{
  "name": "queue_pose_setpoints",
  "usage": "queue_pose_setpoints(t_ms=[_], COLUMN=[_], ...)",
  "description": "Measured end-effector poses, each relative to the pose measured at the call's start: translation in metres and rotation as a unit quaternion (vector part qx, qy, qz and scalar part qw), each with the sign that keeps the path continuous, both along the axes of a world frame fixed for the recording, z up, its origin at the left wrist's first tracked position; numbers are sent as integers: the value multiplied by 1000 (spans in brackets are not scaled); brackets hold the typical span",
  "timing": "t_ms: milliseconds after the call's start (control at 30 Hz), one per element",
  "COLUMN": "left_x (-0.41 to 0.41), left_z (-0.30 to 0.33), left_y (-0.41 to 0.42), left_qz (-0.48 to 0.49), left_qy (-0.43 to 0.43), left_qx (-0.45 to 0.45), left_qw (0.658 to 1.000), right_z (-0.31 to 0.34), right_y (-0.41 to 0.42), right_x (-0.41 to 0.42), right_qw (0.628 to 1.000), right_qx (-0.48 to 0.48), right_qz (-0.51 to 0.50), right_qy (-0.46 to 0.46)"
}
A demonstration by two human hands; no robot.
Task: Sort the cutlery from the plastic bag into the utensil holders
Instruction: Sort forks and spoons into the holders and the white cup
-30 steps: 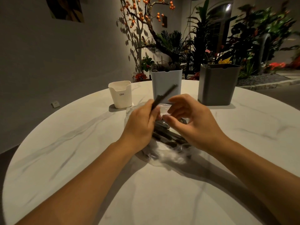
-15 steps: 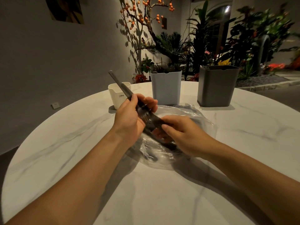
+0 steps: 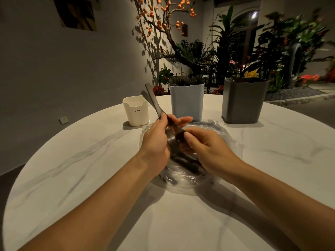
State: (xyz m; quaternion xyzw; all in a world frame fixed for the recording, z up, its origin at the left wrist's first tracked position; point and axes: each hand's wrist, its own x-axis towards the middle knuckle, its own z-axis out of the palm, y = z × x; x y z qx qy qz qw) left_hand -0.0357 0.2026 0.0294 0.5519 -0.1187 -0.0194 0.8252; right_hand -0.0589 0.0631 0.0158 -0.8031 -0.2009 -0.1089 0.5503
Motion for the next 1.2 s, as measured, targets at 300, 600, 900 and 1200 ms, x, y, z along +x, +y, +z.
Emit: queue_pose_setpoints(t_ms=[300,600,900,1200], left_x=[-3,-4,-2,17], left_z=[0,-5,-12,-10], left_y=[-1,-6,0,18], left_qz=[-37,68,367,304], left_qy=[6,-14,-296,-496], left_qx=[1,76,443,608], left_qw=[999,995,763,540], right_z=[2,-1,1,22], right_y=[1,6,-1,-7], right_x=[-3,-7,0,-2], right_qw=[996,995,994,982], right_qx=[61,46,97,171], right_qz=[17,72,-24,-39], right_qy=[61,45,47,66])
